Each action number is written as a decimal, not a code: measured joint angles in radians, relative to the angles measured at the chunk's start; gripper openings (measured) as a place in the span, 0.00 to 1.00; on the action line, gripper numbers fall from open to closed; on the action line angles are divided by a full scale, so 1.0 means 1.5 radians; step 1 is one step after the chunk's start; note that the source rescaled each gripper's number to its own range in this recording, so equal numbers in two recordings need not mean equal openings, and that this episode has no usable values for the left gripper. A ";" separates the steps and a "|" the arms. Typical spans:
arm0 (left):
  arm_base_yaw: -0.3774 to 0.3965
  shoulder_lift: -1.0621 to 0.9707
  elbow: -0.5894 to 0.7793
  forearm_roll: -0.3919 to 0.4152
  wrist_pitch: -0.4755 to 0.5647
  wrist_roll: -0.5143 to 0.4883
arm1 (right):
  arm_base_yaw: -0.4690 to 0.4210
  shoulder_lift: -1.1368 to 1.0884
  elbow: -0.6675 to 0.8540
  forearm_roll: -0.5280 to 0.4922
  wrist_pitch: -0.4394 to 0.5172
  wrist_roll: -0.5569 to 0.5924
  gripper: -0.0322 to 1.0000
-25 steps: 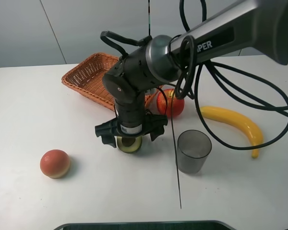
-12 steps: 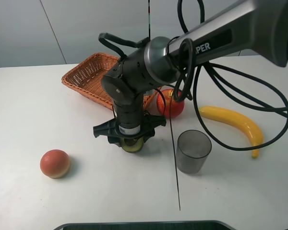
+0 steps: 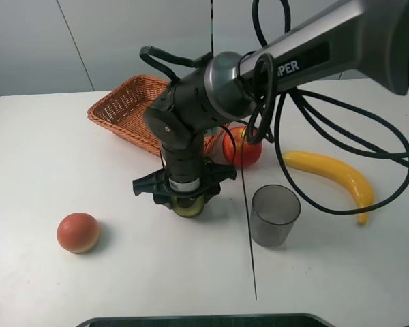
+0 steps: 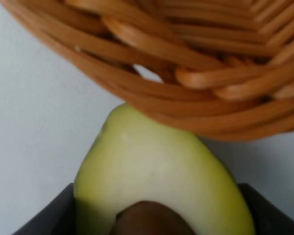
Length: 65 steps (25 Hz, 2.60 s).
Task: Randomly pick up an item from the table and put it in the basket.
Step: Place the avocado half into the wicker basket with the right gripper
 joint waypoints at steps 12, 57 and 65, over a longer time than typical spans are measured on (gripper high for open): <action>0.000 0.000 0.000 0.000 0.000 0.000 | 0.000 -0.064 -0.021 0.037 0.146 -0.172 0.03; 0.000 0.000 0.000 0.000 0.000 0.000 | -0.111 0.032 -0.189 -0.120 -0.154 -0.311 0.30; 0.000 0.000 0.000 0.000 0.000 0.000 | -0.111 0.030 -0.189 -0.120 -0.144 -0.309 0.97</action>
